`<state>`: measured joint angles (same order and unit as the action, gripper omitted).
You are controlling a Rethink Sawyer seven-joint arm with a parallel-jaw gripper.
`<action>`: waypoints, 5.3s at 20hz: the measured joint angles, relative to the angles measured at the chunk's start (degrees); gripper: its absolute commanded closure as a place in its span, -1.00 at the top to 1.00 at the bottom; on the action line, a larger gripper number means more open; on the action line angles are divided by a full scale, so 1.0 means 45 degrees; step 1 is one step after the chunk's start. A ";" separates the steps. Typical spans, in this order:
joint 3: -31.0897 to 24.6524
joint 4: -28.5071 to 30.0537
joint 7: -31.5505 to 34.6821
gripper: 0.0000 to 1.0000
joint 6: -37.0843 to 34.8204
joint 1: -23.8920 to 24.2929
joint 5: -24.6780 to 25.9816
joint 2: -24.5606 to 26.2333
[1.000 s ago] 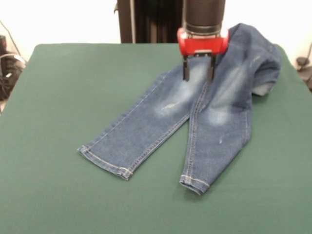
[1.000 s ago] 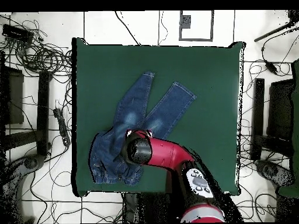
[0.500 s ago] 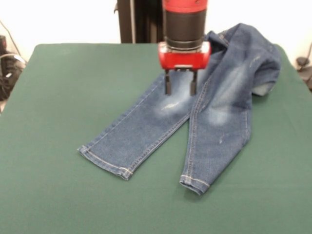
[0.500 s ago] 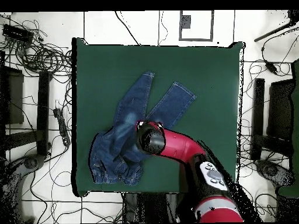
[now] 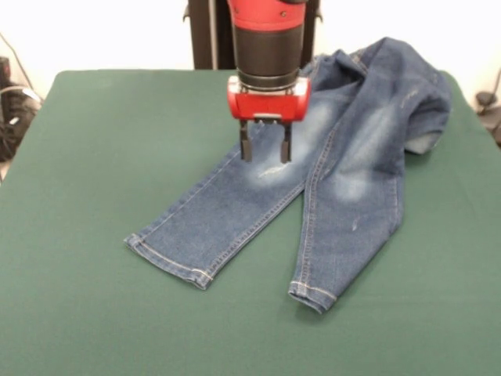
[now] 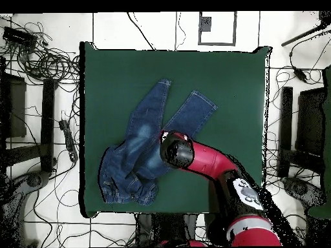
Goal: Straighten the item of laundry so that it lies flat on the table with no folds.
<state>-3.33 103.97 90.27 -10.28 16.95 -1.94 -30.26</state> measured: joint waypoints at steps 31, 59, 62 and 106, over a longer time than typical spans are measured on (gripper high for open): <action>0.1488 -0.1788 0.0000 1.00 -0.1168 -0.1446 0.0357 0.1137; 0.1863 -0.2822 -0.0003 1.00 -0.1961 -0.1550 0.0356 0.1994; 0.1784 -0.2855 -0.0003 1.00 -0.2050 -0.1469 0.0357 0.1999; 0.1160 -0.3665 0.0000 -1.00 -0.3361 -0.0646 0.0971 0.2151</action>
<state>1.89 87.48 90.27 -25.41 14.04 2.43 -20.58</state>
